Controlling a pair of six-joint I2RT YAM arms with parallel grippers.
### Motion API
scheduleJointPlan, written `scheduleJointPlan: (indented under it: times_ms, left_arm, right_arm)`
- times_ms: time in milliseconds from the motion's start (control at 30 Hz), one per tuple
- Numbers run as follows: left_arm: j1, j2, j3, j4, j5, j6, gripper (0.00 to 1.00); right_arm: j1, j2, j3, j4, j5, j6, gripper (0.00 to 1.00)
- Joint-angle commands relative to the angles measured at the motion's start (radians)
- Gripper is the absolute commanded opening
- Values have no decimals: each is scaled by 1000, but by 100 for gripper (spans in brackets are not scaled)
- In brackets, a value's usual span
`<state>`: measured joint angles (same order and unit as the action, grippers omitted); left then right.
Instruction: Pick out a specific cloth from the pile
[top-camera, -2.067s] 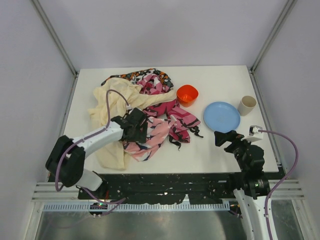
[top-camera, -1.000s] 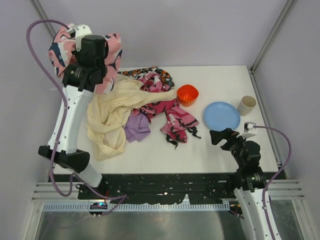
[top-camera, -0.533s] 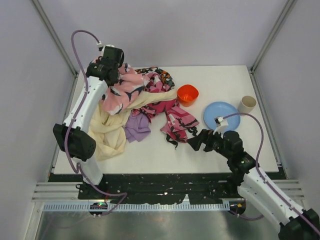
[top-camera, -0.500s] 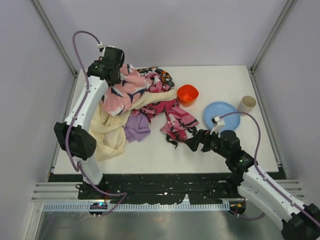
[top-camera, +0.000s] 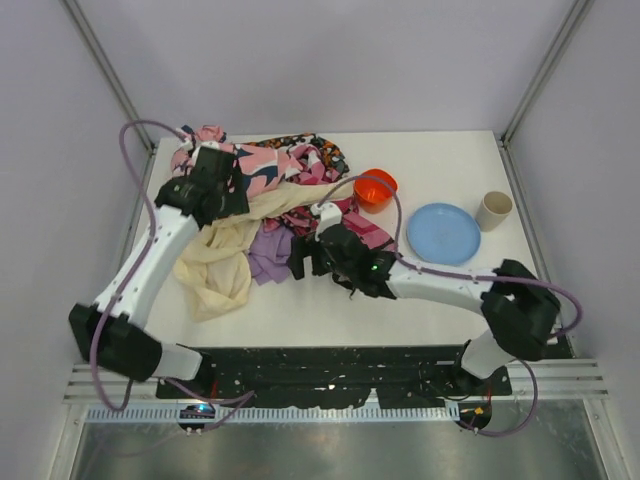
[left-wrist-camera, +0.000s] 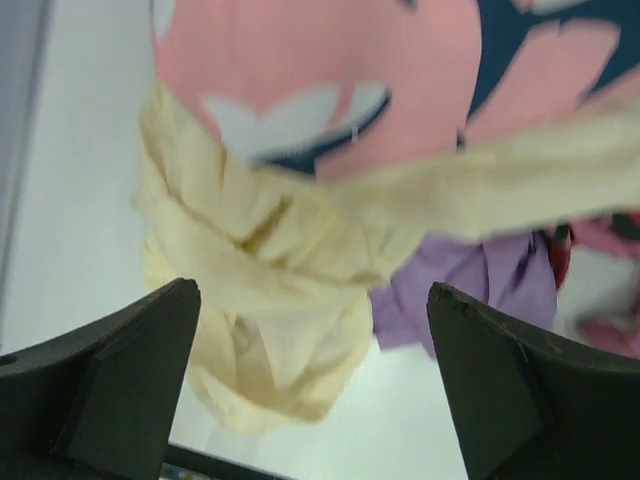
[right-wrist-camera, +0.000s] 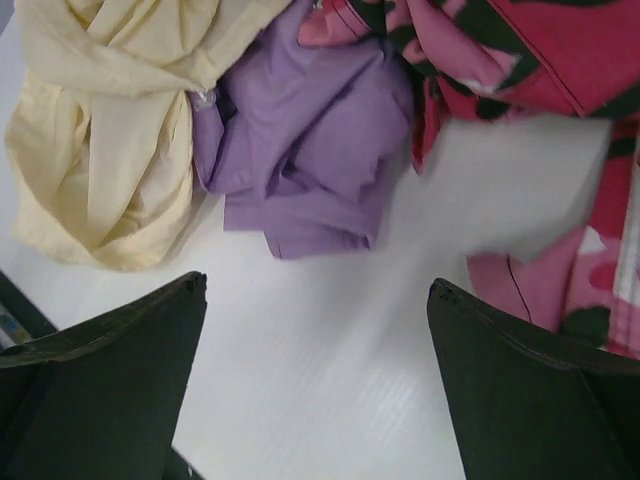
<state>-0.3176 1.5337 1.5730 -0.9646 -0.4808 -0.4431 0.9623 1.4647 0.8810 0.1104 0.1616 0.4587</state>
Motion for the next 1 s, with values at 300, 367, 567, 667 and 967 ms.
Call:
scheduleJointPlan:
  times_ms: [300, 367, 567, 667, 967]
  left_arm:
    - [-18, -331, -732, 247, 197, -223, 100]
    - [-18, -269, -737, 250, 211, -229, 100]
    - [-20, -65, -667, 172, 122, -252, 0]
    - [-20, -92, -564, 63, -2, -273, 0]
    - [-20, -273, -337, 418, 154, -106, 0]
  right_arm:
    - [41, 537, 475, -80, 199, -65, 100]
    - [41, 578, 496, -78, 196, -39, 97]
    - [39, 602, 466, -22, 136, 9, 28]
    - [39, 553, 399, 9, 87, 9, 10]
    - [70, 337, 147, 196, -238, 20, 6]
